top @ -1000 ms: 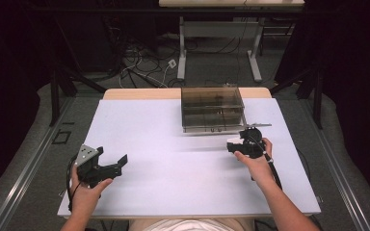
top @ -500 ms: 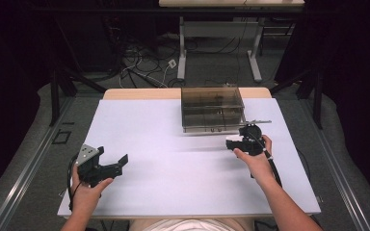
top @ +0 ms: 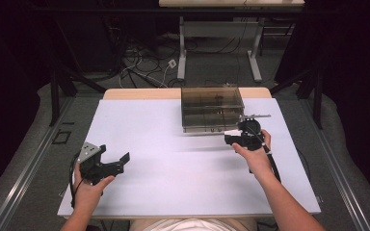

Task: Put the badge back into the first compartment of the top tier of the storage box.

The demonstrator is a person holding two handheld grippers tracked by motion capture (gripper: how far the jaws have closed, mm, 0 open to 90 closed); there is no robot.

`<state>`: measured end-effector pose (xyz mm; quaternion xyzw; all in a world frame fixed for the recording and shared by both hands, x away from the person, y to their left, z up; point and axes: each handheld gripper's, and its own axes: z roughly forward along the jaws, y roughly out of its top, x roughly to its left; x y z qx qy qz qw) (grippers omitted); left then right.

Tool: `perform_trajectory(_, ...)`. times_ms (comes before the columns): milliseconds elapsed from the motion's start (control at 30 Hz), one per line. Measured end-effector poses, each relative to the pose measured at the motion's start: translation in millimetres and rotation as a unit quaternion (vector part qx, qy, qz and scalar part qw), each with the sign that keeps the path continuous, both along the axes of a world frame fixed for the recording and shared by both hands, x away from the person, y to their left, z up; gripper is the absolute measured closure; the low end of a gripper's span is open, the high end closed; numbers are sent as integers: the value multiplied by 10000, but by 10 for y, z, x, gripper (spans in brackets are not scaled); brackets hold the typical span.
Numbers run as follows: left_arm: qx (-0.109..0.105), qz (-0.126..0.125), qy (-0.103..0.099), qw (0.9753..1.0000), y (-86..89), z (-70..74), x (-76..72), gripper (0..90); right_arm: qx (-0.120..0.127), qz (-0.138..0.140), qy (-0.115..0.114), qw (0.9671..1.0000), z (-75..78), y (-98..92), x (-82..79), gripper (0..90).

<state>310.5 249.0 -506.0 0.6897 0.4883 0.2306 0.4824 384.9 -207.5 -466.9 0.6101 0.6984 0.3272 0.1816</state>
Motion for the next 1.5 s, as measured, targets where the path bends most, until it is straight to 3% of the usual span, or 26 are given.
perform_trajectory(433, 92, -70, -20, 9999, -26, 13, -25, 16, 51, -16, 16, 10000, 99, 21, 131, 328)
perform_trajectory(633, 24, 0, -30, 10000, 4, 10, -36, 16, 107, -110, 151, 9998, 105, 27, 213, 328)
perform_trajectory(800, 44, -22, -41, 10000, -7, 12, -38, 16, 107, -151, 104, 9998, 146, 53, 256, 328)
perform_trajectory(933, 57, -27, -58, 10000, -6, 17, -44, 16, -31, -147, 91, 9998, 161, 100, 313, 327)
perform_trajectory(1500, 46, -34, -51, 10000, -8, 13, -35, 16, -158, -227, 185, 9994, 186, 223, 543, 328)
